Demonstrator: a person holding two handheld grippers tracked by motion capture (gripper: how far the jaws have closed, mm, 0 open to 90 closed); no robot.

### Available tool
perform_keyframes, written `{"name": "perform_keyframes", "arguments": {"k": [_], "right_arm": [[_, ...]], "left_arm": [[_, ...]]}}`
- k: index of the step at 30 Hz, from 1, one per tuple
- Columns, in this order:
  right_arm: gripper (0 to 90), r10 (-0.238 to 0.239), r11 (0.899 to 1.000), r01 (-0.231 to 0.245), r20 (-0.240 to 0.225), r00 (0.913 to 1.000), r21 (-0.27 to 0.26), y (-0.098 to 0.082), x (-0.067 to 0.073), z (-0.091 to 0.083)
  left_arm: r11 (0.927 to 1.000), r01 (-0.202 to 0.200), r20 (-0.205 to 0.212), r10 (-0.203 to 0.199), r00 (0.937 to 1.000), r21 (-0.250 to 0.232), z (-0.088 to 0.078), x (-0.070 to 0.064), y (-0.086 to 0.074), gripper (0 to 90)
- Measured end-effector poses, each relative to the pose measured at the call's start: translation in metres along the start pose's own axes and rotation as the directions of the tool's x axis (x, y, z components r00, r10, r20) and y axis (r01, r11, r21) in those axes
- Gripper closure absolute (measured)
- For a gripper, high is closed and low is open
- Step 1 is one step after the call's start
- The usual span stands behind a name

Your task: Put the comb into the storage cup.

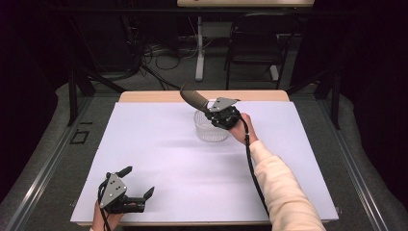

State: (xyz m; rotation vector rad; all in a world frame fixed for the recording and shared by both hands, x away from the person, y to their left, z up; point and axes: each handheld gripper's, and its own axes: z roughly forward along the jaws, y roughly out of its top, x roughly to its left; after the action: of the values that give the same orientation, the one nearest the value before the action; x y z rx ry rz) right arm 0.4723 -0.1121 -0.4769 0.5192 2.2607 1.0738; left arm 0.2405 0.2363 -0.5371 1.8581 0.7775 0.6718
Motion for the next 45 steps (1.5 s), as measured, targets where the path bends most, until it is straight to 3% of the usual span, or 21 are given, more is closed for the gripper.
{"name": "perform_keyframes", "arguments": {"k": [45], "right_arm": [[72.0, -0.008, 0.999, 0.010, -0.028, 0.9996, 0.053, -0.0046, -0.0003, 0.0027]], "left_arm": [[1.0000, -0.003, -0.006, 0.003, 1.0000, 0.001, -0.0007, -0.0006, 0.0004, 0.2]]}}
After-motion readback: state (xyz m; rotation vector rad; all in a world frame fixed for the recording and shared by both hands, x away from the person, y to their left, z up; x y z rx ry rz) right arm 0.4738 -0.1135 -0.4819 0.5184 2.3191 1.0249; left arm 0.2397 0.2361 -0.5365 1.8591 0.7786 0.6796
